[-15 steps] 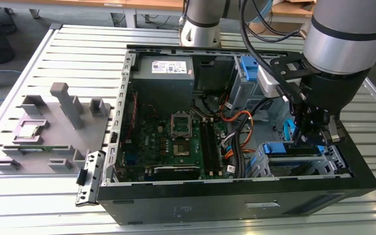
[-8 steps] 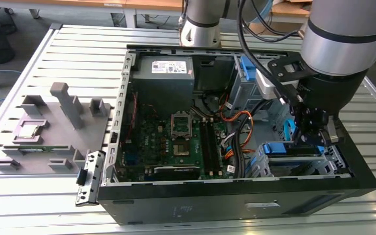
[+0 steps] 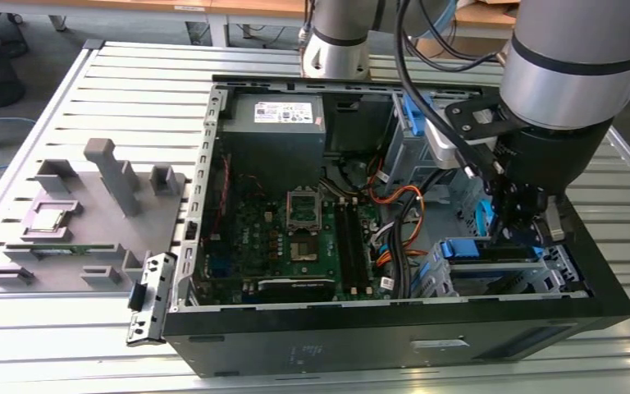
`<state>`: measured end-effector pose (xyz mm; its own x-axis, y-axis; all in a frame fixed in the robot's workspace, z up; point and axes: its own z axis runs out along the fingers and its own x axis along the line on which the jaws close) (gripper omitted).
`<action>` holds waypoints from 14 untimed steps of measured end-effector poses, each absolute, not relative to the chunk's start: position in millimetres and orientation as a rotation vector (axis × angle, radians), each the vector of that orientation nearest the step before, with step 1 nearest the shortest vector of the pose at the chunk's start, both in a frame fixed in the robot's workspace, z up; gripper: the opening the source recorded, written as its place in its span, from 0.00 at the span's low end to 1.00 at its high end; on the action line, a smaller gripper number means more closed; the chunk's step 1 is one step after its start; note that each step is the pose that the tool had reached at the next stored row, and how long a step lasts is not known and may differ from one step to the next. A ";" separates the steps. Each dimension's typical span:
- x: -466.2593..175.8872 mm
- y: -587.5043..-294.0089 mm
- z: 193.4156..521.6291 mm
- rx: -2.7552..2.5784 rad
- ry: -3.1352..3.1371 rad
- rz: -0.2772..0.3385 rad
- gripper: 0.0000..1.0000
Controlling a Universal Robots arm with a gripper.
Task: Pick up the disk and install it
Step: 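Insert the first disk wire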
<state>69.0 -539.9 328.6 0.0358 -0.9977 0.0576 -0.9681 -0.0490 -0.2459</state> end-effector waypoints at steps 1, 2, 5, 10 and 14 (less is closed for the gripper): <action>68.9 -540.0 328.4 -2.156 2.065 -0.321 0.16; 68.8 -540.1 328.3 -2.156 2.065 -0.321 0.16; 68.7 -540.2 328.2 -2.156 2.065 -0.321 0.16; 68.7 -540.5 325.4 -2.156 2.065 -0.321 0.16; 68.7 -540.6 324.6 -2.156 2.065 -0.322 0.16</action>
